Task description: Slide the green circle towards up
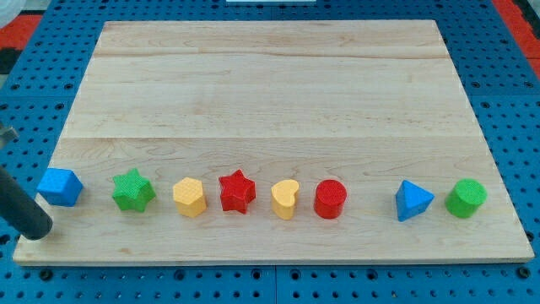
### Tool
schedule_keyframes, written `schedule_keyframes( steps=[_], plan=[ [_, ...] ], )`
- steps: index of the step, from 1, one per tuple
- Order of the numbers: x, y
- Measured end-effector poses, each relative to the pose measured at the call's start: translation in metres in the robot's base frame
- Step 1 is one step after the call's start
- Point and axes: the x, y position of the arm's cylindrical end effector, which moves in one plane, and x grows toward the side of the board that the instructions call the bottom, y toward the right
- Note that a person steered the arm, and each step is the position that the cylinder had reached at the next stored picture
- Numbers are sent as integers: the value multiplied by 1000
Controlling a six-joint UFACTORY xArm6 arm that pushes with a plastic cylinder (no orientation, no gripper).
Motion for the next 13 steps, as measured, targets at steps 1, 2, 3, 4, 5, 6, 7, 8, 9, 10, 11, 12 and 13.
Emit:
schedule_keyframes(
  steps=[1, 2, 3, 4, 5, 6, 7, 8, 9, 10, 11, 12, 13],
  plan=[
    [7, 33],
    [19, 75],
    [23, 118],
    [28, 191],
    [30, 263],
    [32, 346],
    [32, 431],
    [31, 506],
    [20, 515],
    [1, 528],
    [-25, 533],
    [-36, 517],
    [-37, 489]
  ],
)
